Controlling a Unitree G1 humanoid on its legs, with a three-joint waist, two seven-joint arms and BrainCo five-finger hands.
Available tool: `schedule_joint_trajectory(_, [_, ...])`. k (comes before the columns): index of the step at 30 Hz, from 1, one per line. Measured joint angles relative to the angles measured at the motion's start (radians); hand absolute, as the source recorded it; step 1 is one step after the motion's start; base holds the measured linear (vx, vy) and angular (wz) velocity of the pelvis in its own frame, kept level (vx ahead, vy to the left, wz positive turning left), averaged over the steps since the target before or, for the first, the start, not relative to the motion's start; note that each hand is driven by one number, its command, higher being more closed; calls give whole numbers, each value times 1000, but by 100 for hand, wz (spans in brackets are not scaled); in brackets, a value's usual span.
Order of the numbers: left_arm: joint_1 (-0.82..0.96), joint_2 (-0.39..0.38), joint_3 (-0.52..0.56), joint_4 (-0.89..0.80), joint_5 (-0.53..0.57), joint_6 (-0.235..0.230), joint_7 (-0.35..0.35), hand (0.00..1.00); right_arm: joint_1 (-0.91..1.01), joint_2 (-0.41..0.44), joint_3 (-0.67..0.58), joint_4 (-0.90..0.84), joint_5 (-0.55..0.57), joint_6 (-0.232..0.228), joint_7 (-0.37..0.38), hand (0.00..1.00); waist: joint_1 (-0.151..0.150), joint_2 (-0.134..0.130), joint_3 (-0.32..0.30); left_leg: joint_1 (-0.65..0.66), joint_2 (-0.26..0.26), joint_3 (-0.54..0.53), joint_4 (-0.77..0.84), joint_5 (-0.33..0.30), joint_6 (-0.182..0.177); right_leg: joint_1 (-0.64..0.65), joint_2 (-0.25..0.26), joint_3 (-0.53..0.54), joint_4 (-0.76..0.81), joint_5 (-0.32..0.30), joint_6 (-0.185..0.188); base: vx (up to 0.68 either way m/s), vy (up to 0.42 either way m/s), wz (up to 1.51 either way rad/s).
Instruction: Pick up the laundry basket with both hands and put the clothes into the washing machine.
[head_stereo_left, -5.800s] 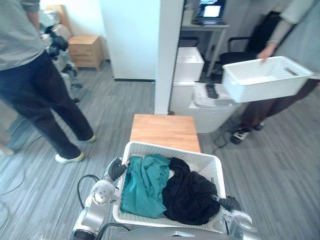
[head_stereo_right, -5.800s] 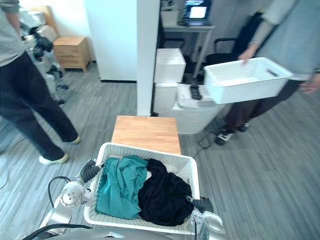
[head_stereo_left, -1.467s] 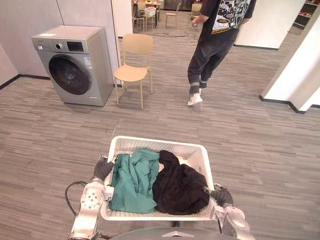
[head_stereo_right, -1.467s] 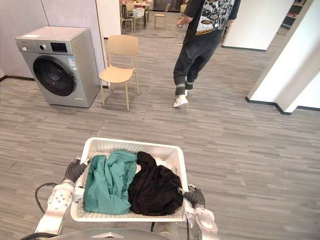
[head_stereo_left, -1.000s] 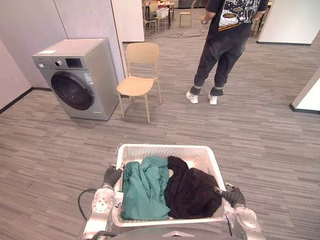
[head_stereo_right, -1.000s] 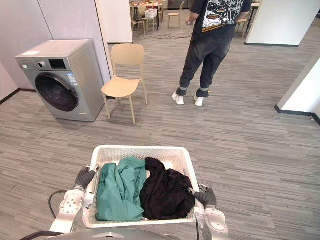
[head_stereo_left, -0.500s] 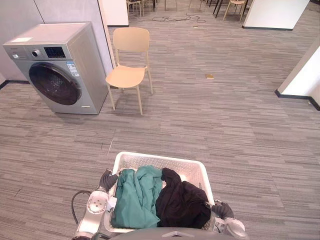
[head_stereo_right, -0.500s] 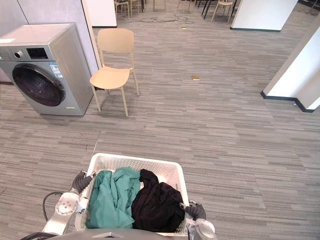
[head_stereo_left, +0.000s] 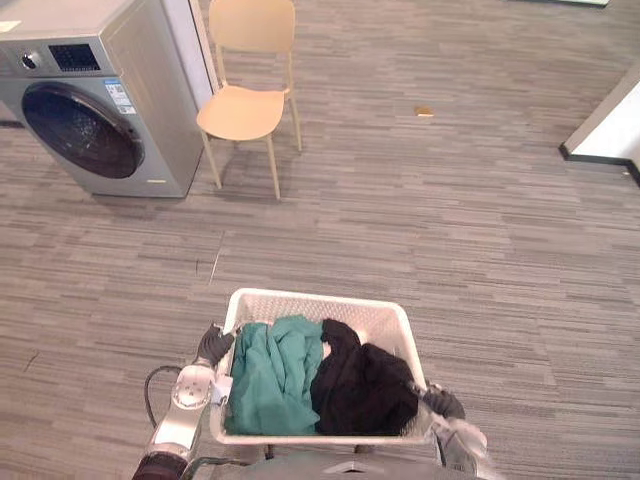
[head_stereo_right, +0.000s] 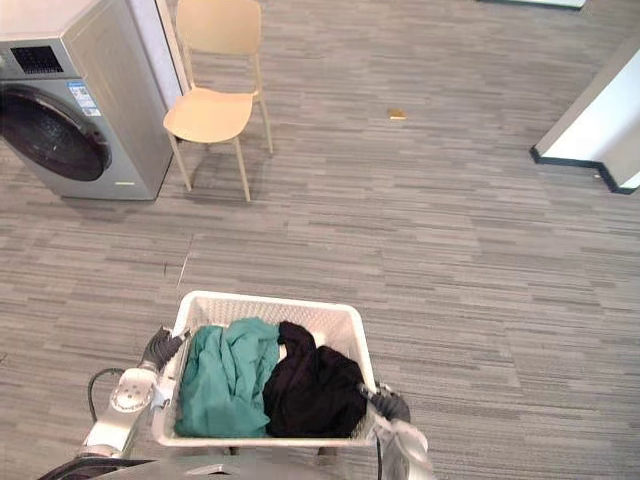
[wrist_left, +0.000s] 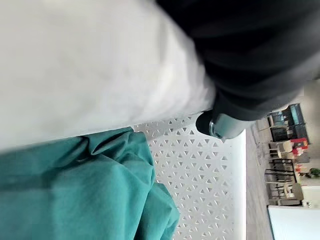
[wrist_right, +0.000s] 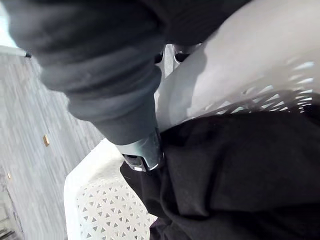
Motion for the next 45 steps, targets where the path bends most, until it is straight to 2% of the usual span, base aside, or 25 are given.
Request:
schedule_joint_trajectory(3, [-25,-23,-2,-48,-5,-1,10,100,4,-18,0,-87,12,-18,-11,100,-2,28,22,3,-25,-76,53,-56,26,-124,-45,-56,378,6,-25,36,153,78])
schedule_joint_trajectory(4, [-33,-21,-6,-67,-6,-1,21,100,7,-17,2,-131,19,-26,-14,100,-4,11,40,35,-55,-101,45,-63,36,-199,-85,-42,570,54,-121,129,160,89])
schedule_joint_trajectory(5, [-37,-24,-6,-73,-10,-1,28,100,9,-12,2,-150,19,-28,-17,100,-8,8,54,54,-62,-110,47,-70,48,-224,-92,-27,642,101,-161,174,137,74])
schedule_joint_trajectory(6, [-35,-17,4,-84,-13,0,36,100,12,2,2,-178,19,-29,-24,100,-5,13,76,88,-65,-130,55,-87,73,-260,-81,16,767,114,-155,184,131,47])
schedule_joint_trajectory(8, [-31,5,6,-117,-13,4,50,100,40,37,8,-253,19,-29,-41,100,10,11,83,117,-62,-151,72,-116,89,-340,-37,12,884,-9,-130,214,113,36])
schedule_joint_trajectory(11, [-32,13,-3,-193,-12,3,43,100,109,76,-11,-375,52,-31,-47,100,-9,8,84,151,-58,-186,76,-163,93,-399,15,-114,683,-88,-102,274,21,47])
schedule_joint_trajectory(14, [-35,-4,-10,-199,-11,1,37,100,151,85,-28,-454,54,-39,-61,100,-5,-13,73,196,-72,-188,77,-237,72,-387,49,-214,314,-50,-115,385,-67,24])
schedule_joint_trajectory(16, [-32,-25,-25,-197,-6,1,21,100,194,86,-29,-481,55,-42,-76,100,-29,-15,63,232,-70,-221,111,-308,67,-359,65,-214,289,-36,-141,523,-164,56])
schedule_joint_trajectory(17, [-9,-37,-46,-193,6,1,19,100,243,86,-32,-501,55,-42,-84,100,-33,-5,34,271,-48,-223,157,-358,43,-304,90,-231,265,-48,-160,673,-196,64])
schedule_joint_trajectory(18, [-1,-63,-54,-178,9,1,19,100,272,75,-33,-515,57,-46,-85,100,-50,36,20,197,-2,-206,390,-419,-20,-258,126,-260,265,-40,-207,822,-210,50])
schedule_joint_trajectory(19, [5,-77,-49,-175,13,2,13,100,276,60,-31,-517,66,-45,-89,100,-45,53,23,93,33,-180,683,-351,-83,-205,154,-269,267,-78,-228,691,-143,14])
schedule_joint_trajectory(21, [24,-89,-35,-173,8,2,5,100,290,37,-15,-542,79,-45,-91,100,-1,69,36,-20,89,-160,1035,-162,-116,-96,188,-230,249,-105,-241,748,-120,-50])
schedule_joint_trajectory(23, [28,-91,-35,-173,8,-6,4,100,291,35,-14,-548,83,-45,-93,100,13,62,53,-93,118,-145,1179,-154,-104,22,197,-196,188,-119,-232,588,-55,-42])
schedule_joint_trajectory(26, [26,-99,-18,-172,8,-22,1,100,269,27,-11,-548,85,-46,-95,100,63,47,55,-230,165,-79,998,-198,-67,159,160,-120,74,-121,-228,599,69,-65])
schedule_joint_trajectory(28, [28,-108,13,-173,7,-28,1,100,244,13,10,-548,85,-46,-96,100,77,48,55,-244,181,-62,527,-178,-64,239,122,-86,20,-135,-204,606,222,-68])
schedule_joint_trajectory(30, [39,-108,7,-181,8,-31,1,100,242,-5,8,-548,84,-46,-94,100,90,58,34,-223,176,-100,257,-124,-82,279,102,-45,-1,-183,-158,666,408,-78])
schedule_joint_trajectory(31, [52,-102,4,-183,7,-35,2,100,227,-8,2,-534,82,-45,-94,100,98,48,21,-228,152,-97,329,-49,-107,312,63,6,12,-247,-128,615,423,-86])
schedule_joint_trajectory(32, [59,-100,5,-174,7,-34,2,100,221,-3,4,-517,76,-45,-95,100,91,28,15,-241,132,-93,386,-48,-95,316,37,31,37,-255,-129,773,493,-54])
schedule_joint_trajectory(33, [67,-85,-1,-161,8,-29,2,100,230,26,7,-476,75,-43,-94,100,69,-35,-16,-236,86,-49,464,-150,-49,216,-37,79,275,-223,-120,921,538,-7])
schedule_joint_trajectory(34, [56,-54,-10,-146,9,-23,3,100,226,37,3,-450,75,-43,-85,100,53,-66,-16,-191,53,-29,473,-209,-6,58,-71,132,616,-72,-92,916,518,0])
schedule_joint_trajectory(36, [57,-37,-6,-141,9,-14,6,100,208,50,5,-424,72,-43,-80,100,44,-70,-3,-123,46,-12,456,-232,17,-35,-68,151,834,-52,-67,571,275,-14])
schedule_joint_trajectory(37, [63,-28,-5,-140,9,-7,7,100,190,53,6,-371,54,-43,-76,100,43,-54,22,4,45,5,401,-239,26,-100,-50,116,1006,-71,-65,402,171,-29])
schedule_joint_trajectory(39, [76,-26,-5,-147,9,-6,9,100,192,53,12,-362,44,-43,-76,100,44,-19,32,146,45,24,300,-238,26,-173,-41,40,1051,-114,-89,487,184,-35])
schedule_joint_trajectory(42, [53,-21,-5,-160,9,-7,9,100,180,58,6,-370,45,-43,-75,100,32,-3,34,258,46,34,188,-263,12,-304,-32,-63,876,-160,-105,411,41,-13])
schedule_joint_trajectory(45, [44,-15,-10,-159,8,-6,8,100,190,77,0,-390,45,-43,-76,100,24,-7,36,304,59,32,167,-314,-27,-337,-14,-97,347,-81,-94,334,-132,9])
